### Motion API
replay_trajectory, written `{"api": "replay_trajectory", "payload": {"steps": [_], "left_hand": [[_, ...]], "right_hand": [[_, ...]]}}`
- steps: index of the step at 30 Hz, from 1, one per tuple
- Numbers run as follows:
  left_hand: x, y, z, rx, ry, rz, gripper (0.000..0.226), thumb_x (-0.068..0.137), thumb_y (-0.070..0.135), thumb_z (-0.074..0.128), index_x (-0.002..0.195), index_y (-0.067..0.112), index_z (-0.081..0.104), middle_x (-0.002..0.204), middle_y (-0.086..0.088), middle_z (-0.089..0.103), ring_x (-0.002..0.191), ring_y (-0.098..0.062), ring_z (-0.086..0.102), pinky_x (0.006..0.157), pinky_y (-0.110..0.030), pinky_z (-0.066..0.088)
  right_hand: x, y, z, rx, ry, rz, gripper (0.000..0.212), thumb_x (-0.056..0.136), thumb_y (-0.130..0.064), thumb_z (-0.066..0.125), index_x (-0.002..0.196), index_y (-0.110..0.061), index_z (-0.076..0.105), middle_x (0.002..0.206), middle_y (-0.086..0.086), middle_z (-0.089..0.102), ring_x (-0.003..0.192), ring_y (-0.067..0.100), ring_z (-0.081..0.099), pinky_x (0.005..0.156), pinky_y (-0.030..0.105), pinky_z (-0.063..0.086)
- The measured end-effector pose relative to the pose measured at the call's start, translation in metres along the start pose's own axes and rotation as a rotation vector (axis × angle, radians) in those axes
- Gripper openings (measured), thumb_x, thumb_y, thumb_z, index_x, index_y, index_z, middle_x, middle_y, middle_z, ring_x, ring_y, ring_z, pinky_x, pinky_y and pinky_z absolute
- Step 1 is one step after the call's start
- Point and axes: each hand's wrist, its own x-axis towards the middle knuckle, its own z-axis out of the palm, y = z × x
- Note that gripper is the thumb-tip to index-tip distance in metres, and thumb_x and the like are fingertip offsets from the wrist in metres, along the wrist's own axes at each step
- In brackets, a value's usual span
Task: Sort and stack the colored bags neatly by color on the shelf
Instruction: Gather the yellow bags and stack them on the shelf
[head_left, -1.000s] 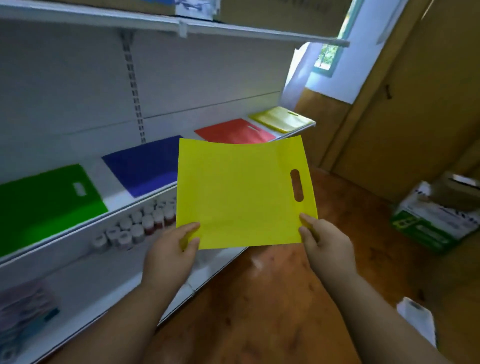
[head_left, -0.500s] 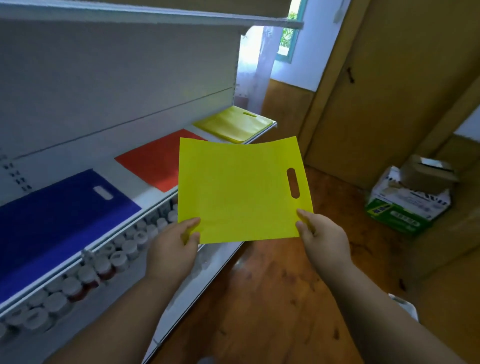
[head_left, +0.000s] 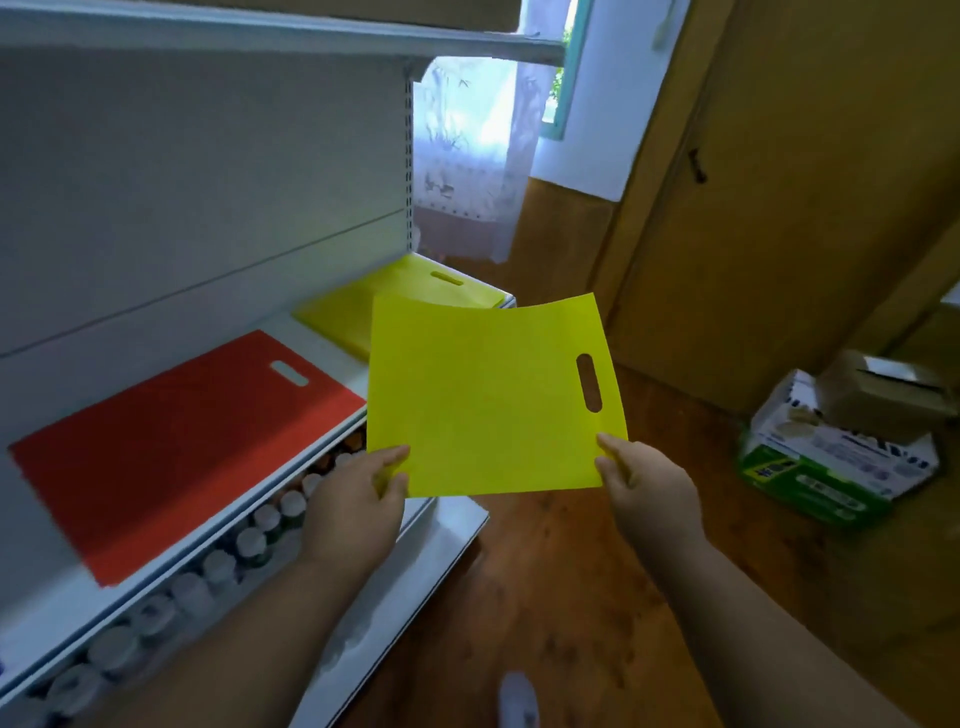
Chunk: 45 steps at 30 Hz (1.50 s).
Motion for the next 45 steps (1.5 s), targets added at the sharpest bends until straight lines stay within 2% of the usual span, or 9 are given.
{"api": "replay_trajectory", "payload": {"steps": [8,11,13,17,22,27,34,38,45], "left_hand": [[0.086,0.03,0.017,0.127,0.196,-0.21,0.035,0.096,0.025,0.06,0.131,0.026,0.062,0.135,-0.001,0.06,0.123,-0.024,0.054,0.097,-0.037,0.043],[0.119,0.028,0.015,0.141,0.268,-0.256,0.035,0.097,0.023,0.058,0.131,0.024,0.062,0.135,-0.003,0.06,0.122,-0.024,0.054,0.098,-0.037,0.043],[0.14,0.026,0.015,0.188,0.285,-0.291,0.035,0.097,0.022,0.055,0.131,0.021,0.062,0.13,-0.007,0.061,0.117,-0.026,0.057,0.093,-0.037,0.045],[0.186,0.025,0.012,0.31,0.335,-0.34,0.035,0.094,0.024,0.057,0.127,0.021,0.065,0.119,-0.012,0.062,0.104,-0.03,0.06,0.082,-0.037,0.049],[0.217,0.029,0.026,0.379,0.259,-0.453,0.04,0.095,0.03,0.055,0.135,0.027,0.058,0.136,-0.006,0.056,0.119,-0.025,0.056,0.093,-0.032,0.045],[0.247,0.03,0.046,0.447,0.259,-0.568,0.039,0.095,0.033,0.053,0.133,0.027,0.058,0.136,-0.004,0.054,0.115,-0.025,0.058,0.092,-0.032,0.046],[0.262,0.031,0.076,0.574,0.257,-0.677,0.03,0.089,0.034,0.055,0.114,0.025,0.07,0.115,-0.008,0.059,0.098,-0.027,0.062,0.08,-0.031,0.049],[0.263,0.036,0.084,0.608,0.326,-0.687,0.028,0.085,0.037,0.054,0.099,0.023,0.074,0.1,-0.009,0.055,0.085,-0.029,0.061,0.069,-0.03,0.045],[0.244,0.054,0.083,0.506,0.464,-0.63,0.027,0.09,0.037,0.061,0.114,0.026,0.069,0.107,-0.006,0.056,0.094,-0.03,0.059,0.076,-0.033,0.044]], "right_hand": [[0.179,-0.001,0.045,0.019,-0.186,-0.233,0.038,0.097,-0.027,0.058,0.133,-0.018,0.061,0.123,0.01,0.065,0.118,0.029,0.057,0.089,0.036,0.045],[0.232,-0.017,0.065,0.015,-0.201,-0.295,0.038,0.095,-0.03,0.061,0.131,-0.016,0.062,0.113,0.009,0.064,0.109,0.03,0.059,0.082,0.036,0.044],[0.262,-0.03,0.079,0.019,-0.207,-0.329,0.038,0.093,-0.031,0.064,0.127,-0.016,0.064,0.107,0.007,0.062,0.101,0.029,0.06,0.076,0.035,0.044],[0.319,-0.056,0.097,-0.016,-0.208,-0.371,0.039,0.093,-0.034,0.063,0.128,-0.017,0.063,0.113,0.007,0.062,0.103,0.029,0.06,0.078,0.036,0.046],[0.375,-0.062,0.114,-0.125,-0.315,-0.408,0.041,0.096,-0.039,0.057,0.131,-0.019,0.059,0.123,0.007,0.062,0.11,0.029,0.059,0.086,0.038,0.05],[0.423,-0.067,0.137,-0.198,-0.452,-0.488,0.039,0.096,-0.041,0.056,0.127,-0.019,0.061,0.122,0.006,0.059,0.107,0.03,0.059,0.082,0.038,0.051],[0.456,-0.066,0.158,-0.313,-0.554,-0.571,0.034,0.094,-0.047,0.056,0.114,-0.021,0.066,0.108,0.001,0.052,0.089,0.026,0.059,0.07,0.034,0.052],[0.456,-0.069,0.159,-0.332,-0.523,-0.638,0.032,0.095,-0.044,0.056,0.113,-0.019,0.066,0.107,0.001,0.053,0.086,0.024,0.059,0.07,0.036,0.055],[0.408,-0.121,0.148,-0.032,-0.599,-0.891,0.043,0.096,-0.044,0.054,0.134,-0.024,0.055,0.13,0.0,0.052,0.1,0.021,0.063,0.075,0.029,0.049]]}}
